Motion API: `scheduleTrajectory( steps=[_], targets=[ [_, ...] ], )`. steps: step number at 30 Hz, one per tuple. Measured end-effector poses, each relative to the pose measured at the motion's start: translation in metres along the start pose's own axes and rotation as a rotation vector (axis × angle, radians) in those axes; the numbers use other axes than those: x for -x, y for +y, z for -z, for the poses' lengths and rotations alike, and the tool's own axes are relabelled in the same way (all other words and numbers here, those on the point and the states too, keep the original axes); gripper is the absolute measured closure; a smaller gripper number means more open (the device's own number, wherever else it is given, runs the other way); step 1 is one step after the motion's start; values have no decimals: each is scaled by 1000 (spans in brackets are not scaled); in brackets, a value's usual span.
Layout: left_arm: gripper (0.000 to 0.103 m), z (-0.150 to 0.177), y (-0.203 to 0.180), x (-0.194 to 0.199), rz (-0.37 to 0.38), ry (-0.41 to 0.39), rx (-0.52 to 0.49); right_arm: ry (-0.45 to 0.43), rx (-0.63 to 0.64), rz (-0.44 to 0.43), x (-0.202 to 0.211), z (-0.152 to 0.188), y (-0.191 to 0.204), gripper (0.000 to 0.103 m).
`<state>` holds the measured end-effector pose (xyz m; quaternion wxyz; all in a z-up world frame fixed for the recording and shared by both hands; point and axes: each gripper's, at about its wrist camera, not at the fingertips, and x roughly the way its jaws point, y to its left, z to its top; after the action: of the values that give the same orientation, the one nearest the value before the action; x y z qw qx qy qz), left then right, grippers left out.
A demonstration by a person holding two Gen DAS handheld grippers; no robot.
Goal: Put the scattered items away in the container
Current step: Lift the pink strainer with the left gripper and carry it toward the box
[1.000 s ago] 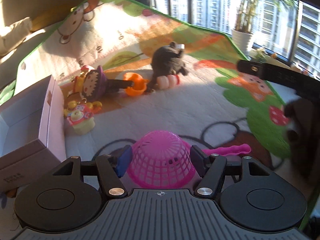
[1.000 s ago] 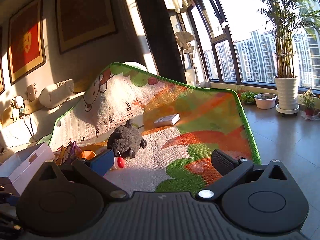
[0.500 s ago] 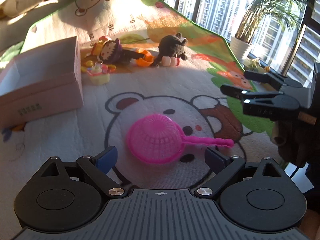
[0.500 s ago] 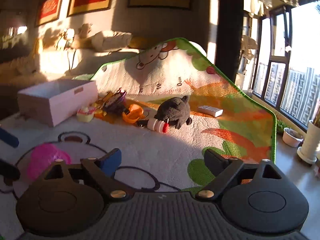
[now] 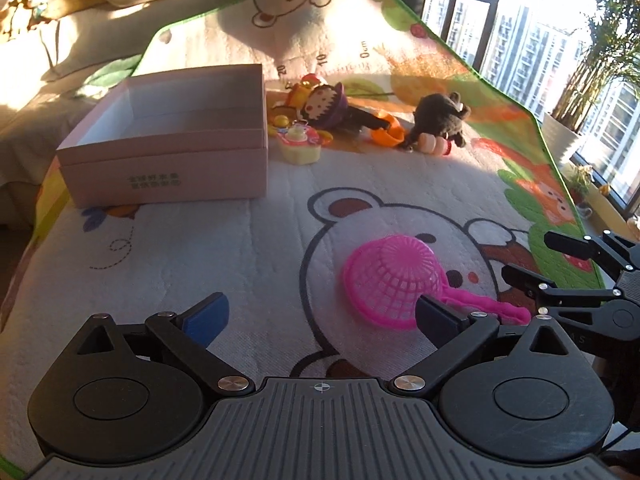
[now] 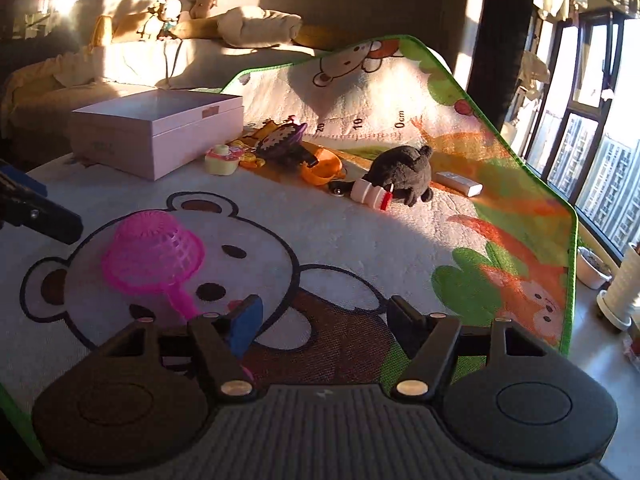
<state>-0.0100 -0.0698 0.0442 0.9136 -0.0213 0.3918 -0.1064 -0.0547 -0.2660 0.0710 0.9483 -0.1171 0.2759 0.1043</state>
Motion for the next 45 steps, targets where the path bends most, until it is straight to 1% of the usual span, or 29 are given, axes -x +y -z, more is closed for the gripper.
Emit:
scheduleTrajectory(
  steps=[2,4,5,8,9,11,14,18,21,23,26,29,31,34,36,38,39,42,45],
  targets=[
    [1,1,1,3,9,-9,-5,37,-40,5,-4,2,-4,35],
    [0,2,2,5,19,-19,-5,59,-35,-29,-2,4,-1,35],
    [0,2,3,5,21,-23,-3,62,-26,-64,2,5,3,34],
    [0,2,4,4,19,-27,8,63,-10,-224,14,4,20,32],
    [0,2,4,4,21,-26,12,63,-13,-264,17,3,25,30],
    [0,1,3,3,25,-24,15,56,-8,-295,20,0,34,28],
    [0,2,-1,3,30,-22,7,32,15,-248,23,-4,43,24],
    [0,2,-10,-4,47,-3,-9,25,-9,-216,22,-5,34,23],
    [0,2,-26,-14,68,16,-33,15,-27,-165,19,-2,17,21],
    [0,2,-39,-23,74,24,-51,4,-52,-112,19,-2,1,18],
    [0,3,-51,-32,35,22,-50,-2,-102,-32,17,-1,-24,16],
    [0,2,-58,-40,30,30,-44,4,-151,-1,12,1,-43,15],
    [0,1,-61,-45,39,37,-62,8,-165,6,7,2,-48,15],
    [0,3,-67,-51,71,36,-148,18,-174,2,-1,1,-49,15],
    [0,4,-73,-55,105,38,-240,27,-180,3,-5,0,-47,15],
    [0,5,-78,-57,123,42,-343,31,-183,8,-8,-1,-44,15],
    [0,6,-81,-58,118,43,-394,30,-183,8,-9,-2,-43,15],
    [0,7,-83,-54,69,21,-504,24,-183,8,-9,-5,-42,14],
    [0,6,-77,-48,28,8,-580,19,-179,10,-9,-8,-42,11]
  ],
)
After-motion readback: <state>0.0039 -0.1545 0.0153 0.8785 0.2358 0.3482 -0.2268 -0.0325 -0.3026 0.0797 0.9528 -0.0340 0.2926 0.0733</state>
